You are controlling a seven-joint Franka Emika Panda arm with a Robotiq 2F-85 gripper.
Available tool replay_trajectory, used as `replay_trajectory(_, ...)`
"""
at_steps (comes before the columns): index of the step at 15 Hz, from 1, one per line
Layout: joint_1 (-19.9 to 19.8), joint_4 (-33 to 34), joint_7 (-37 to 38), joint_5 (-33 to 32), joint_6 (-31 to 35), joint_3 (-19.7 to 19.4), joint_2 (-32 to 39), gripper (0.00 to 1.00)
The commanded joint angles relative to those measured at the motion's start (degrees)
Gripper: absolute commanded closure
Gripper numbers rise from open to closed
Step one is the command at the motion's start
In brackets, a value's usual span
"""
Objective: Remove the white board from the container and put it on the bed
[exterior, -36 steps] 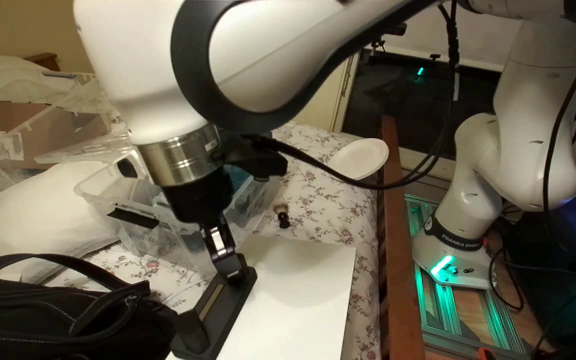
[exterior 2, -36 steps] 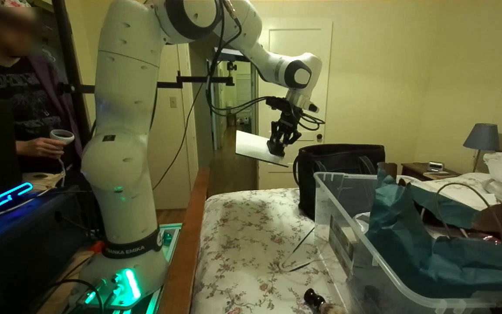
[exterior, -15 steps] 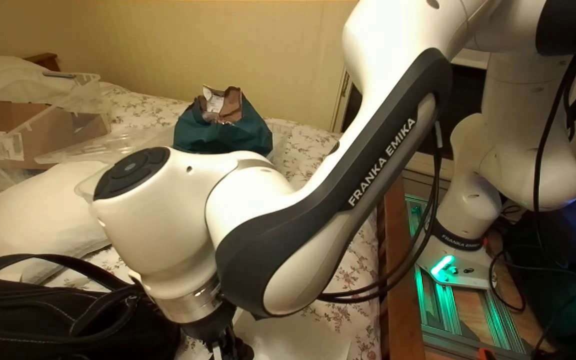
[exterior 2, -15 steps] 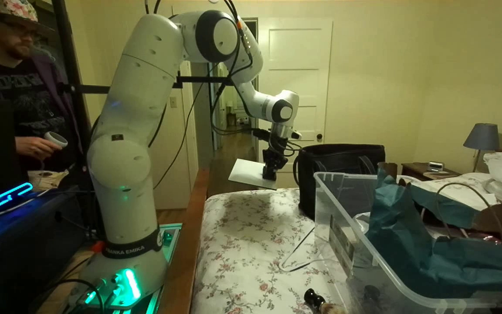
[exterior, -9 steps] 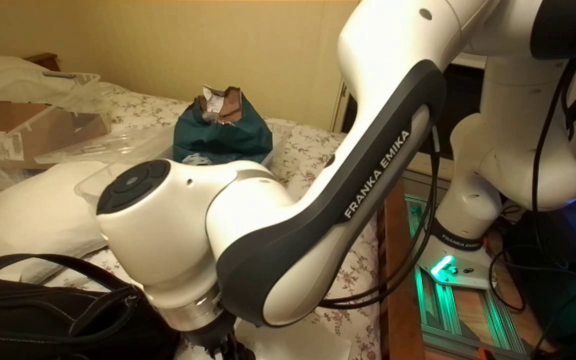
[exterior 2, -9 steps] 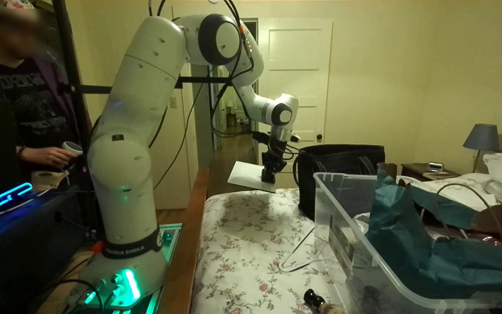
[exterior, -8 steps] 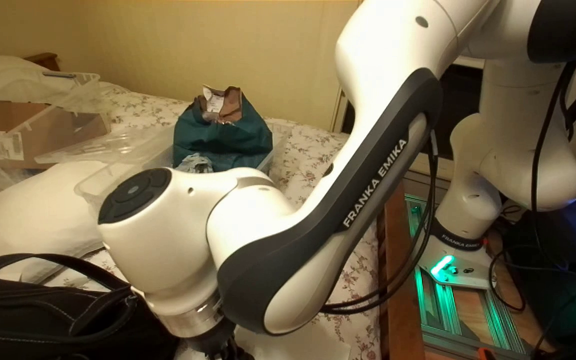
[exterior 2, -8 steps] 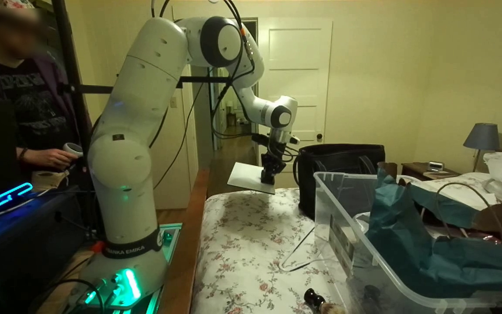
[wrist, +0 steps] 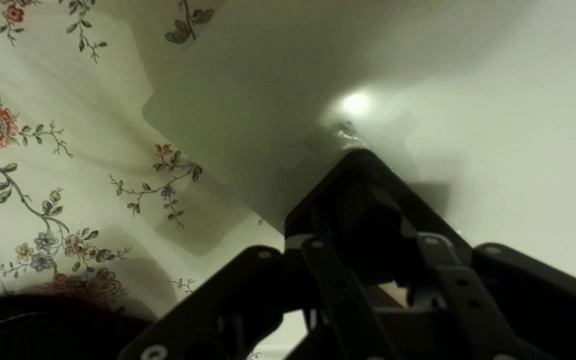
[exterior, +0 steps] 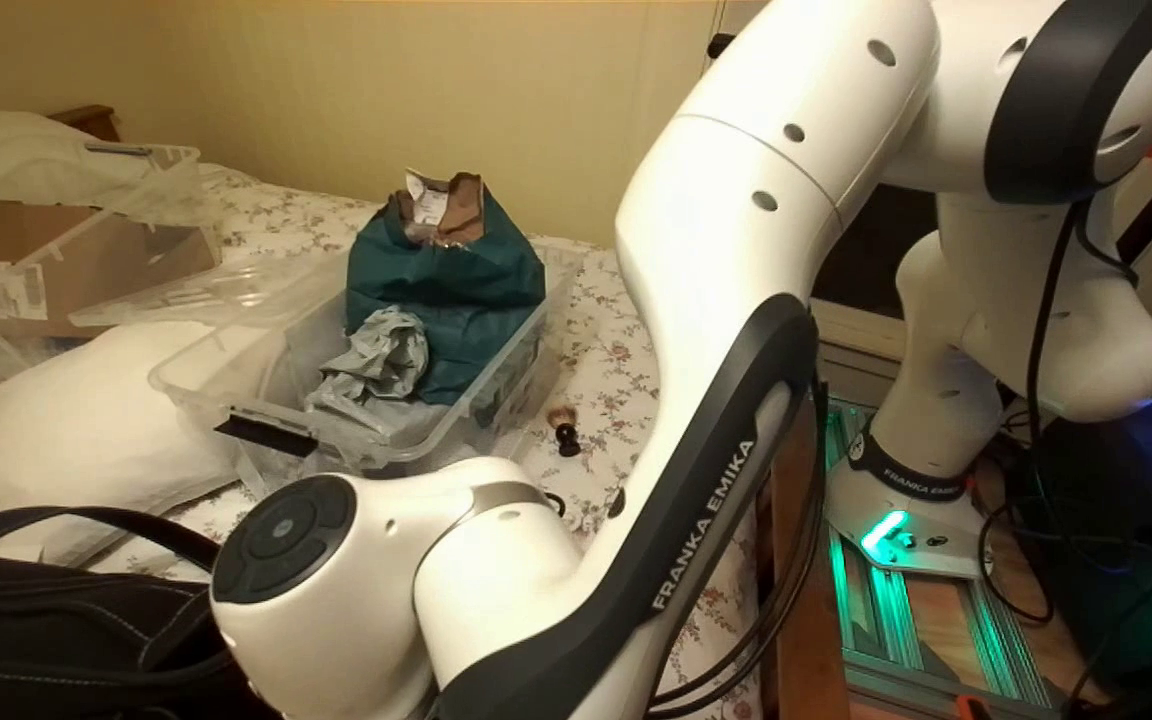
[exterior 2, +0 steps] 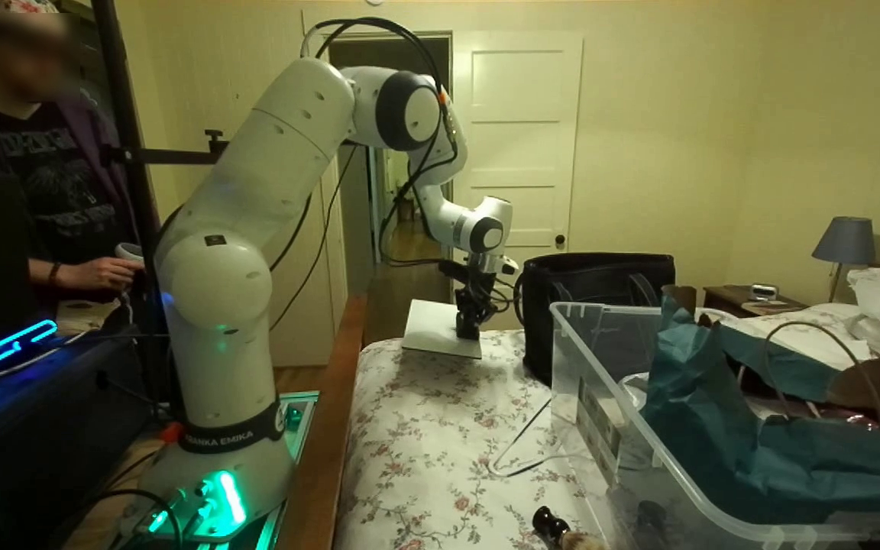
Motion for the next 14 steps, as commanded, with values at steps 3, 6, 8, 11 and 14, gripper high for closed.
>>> replay_trajectory(3, 1.41, 4.85, -3.53, -0.68, -0.34, 1.48, 3.00, 0.93)
replay_trajectory(6, 2.03, 4.74, -4.60, -0.67, -0.08, 1.45, 3.28, 0.93)
replay_trajectory(8, 2.89, 4.99, -3.97, -1.22, -0.39, 0.67, 3.92, 0.93)
replay_trajectory(11, 3.40, 5.24, -3.56, -1.70, -0.20, -0.04, 4.56, 0.45)
replay_trajectory(14, 0.49, 5.38, -5.49, 1.81, -1.46, 2.18, 2.55, 0.26)
